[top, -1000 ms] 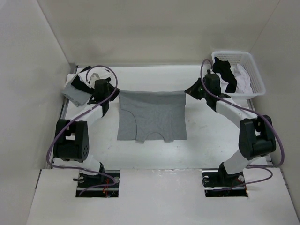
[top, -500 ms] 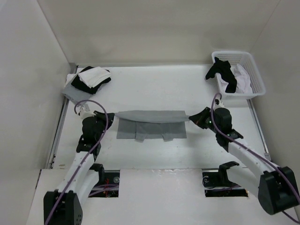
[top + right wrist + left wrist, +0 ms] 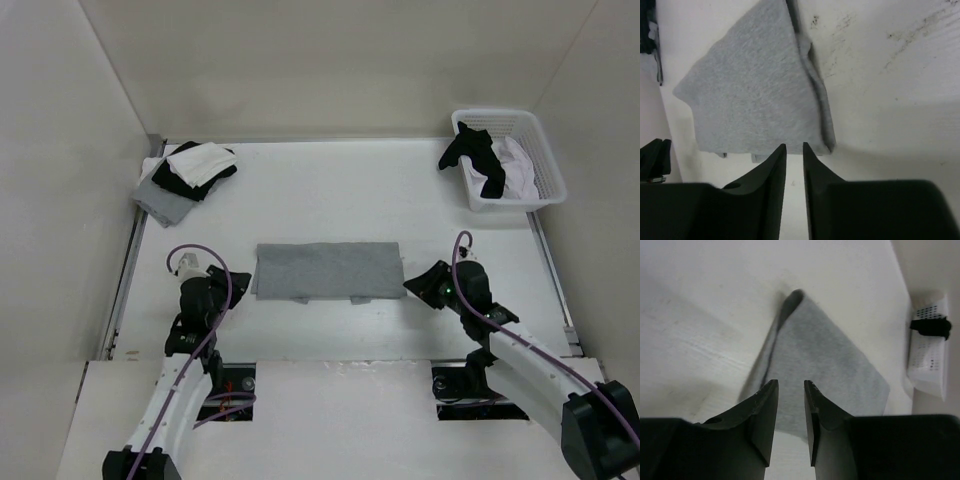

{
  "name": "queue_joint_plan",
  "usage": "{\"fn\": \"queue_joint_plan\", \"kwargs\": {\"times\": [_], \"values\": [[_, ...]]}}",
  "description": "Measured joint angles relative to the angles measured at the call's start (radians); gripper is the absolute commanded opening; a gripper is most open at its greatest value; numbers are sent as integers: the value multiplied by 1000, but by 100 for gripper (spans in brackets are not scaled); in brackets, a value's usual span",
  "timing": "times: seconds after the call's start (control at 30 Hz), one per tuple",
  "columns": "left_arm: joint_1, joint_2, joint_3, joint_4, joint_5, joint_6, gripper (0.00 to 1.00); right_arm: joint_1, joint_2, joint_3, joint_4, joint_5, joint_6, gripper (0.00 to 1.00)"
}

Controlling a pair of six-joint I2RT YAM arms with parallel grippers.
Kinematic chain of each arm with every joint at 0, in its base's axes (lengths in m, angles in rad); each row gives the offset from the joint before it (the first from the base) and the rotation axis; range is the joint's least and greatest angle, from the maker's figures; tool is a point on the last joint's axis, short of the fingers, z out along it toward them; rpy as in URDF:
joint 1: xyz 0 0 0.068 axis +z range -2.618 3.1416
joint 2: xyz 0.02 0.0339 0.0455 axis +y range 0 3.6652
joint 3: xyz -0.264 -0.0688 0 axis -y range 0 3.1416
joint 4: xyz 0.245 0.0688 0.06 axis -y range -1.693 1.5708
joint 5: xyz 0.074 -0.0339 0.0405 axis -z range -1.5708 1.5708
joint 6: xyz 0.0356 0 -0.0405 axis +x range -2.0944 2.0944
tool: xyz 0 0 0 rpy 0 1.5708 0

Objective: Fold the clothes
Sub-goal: Fold the tank top

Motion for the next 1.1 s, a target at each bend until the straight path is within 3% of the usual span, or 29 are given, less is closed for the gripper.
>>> {"fn": "queue_joint_plan", "kwargs": {"times": [0.07, 0.17, 0.43, 0.5, 0.63, 0.7, 0.8, 0.9, 1.1], "values": [[19, -1, -20, -36, 3, -4, 31, 0, -2, 0, -2, 10, 6, 42], [51, -18, -24, -70, 4, -11, 32, -16, 29, 5, 3, 17, -6, 46], [49, 116, 1, 27, 4, -22, 31, -50, 382, 78, 195, -51, -30, 44], [32, 160, 6, 61, 3, -25, 31, -50, 468, 96, 278, -92, -18, 36], [-14, 206, 31, 112, 3, -29, 30, -50, 626, 121, 425, -159, 25, 7], [-40, 216, 48, 138, -4, -29, 30, -56, 647, 119, 459, -168, 48, 2], [-98, 233, 74, 172, -30, -27, 30, -79, 567, 100, 435, -142, 63, 0], [-187, 273, 95, 206, -66, -26, 30, -111, 383, 99, 342, -89, 44, 0], [-427, 368, 130, 267, -168, -24, 31, -179, 24, 196, 40, 47, -77, 0]]}}
